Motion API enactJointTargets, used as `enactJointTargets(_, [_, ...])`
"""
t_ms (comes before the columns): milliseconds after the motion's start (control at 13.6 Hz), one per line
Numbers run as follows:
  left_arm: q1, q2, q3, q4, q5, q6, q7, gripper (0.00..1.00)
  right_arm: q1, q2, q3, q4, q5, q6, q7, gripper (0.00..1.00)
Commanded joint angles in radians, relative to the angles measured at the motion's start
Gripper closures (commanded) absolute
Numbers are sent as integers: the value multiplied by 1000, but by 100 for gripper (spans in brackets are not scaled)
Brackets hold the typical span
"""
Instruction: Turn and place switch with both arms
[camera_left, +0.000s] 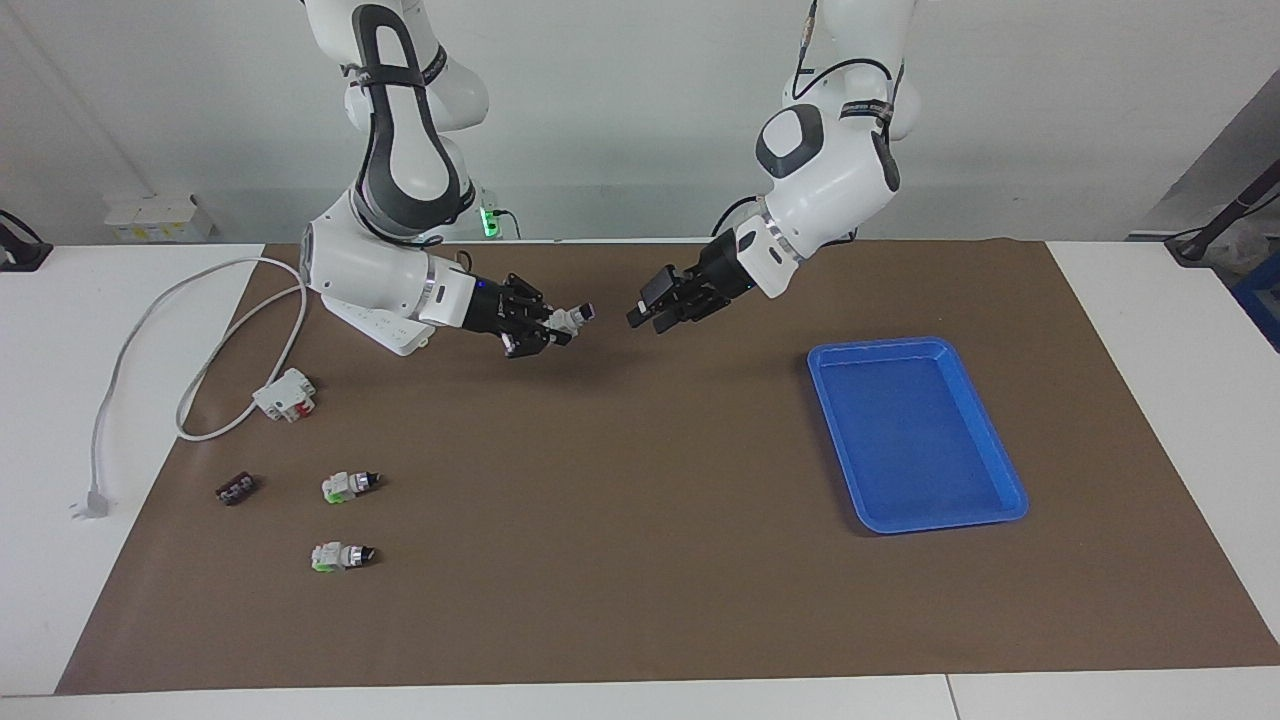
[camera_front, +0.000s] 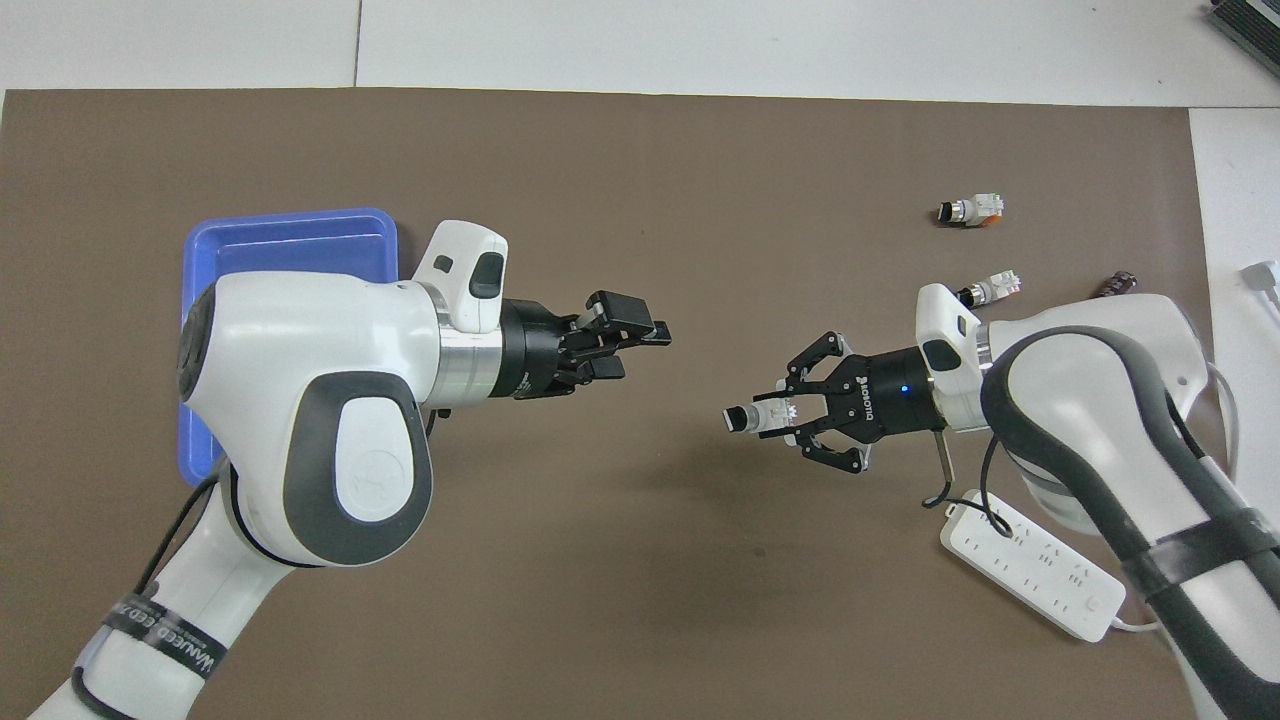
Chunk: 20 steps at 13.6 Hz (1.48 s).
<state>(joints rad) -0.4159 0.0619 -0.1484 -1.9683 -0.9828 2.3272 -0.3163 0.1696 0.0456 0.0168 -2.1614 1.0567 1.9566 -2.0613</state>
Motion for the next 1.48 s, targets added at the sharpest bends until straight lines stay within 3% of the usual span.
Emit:
enactJointTargets(0, [-37, -17, 12, -24, -40, 31, -36, 53, 13, -26, -3, -14, 43, 7, 33, 100])
enactJointTargets(443, [-73, -40, 12, -72, -40, 21, -81, 54, 14, -35, -3, -14, 63, 4, 36, 100])
enactJointTargets(811, [-95, -40, 12, -70, -40, 28, -96, 61, 16, -38, -3, -14, 74, 2, 44, 100])
enactJointTargets(1402, [-107, -43, 12, -75, -40, 28, -99, 87, 16, -39, -3, -14, 77, 2, 47, 100])
